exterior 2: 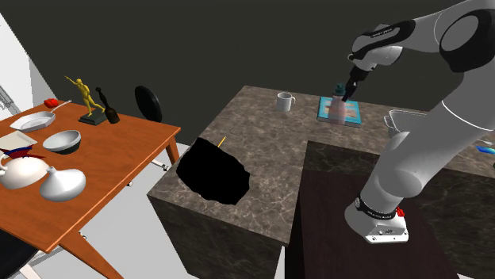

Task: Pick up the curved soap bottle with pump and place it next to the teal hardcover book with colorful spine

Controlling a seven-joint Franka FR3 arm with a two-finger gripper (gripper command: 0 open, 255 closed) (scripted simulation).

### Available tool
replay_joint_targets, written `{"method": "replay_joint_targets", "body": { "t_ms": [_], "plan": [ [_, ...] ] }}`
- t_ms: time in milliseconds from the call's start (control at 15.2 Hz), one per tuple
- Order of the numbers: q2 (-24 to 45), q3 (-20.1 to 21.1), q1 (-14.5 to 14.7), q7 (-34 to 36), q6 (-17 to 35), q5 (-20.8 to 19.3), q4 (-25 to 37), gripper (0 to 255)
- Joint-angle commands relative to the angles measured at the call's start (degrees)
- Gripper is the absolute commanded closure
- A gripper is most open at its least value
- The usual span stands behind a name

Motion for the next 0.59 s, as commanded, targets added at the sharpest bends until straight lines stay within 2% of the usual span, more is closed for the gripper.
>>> {"method": "replay_joint_targets", "body": {
  "t_ms": [0,528],
  "plan": [
    [0.93,-0.82,0.51,-0.86,1.47,0.88,-0.83,255],
    [5.59,-4.57,3.05,-5.54,7.34,5.95,-4.22,255]
  ]
}}
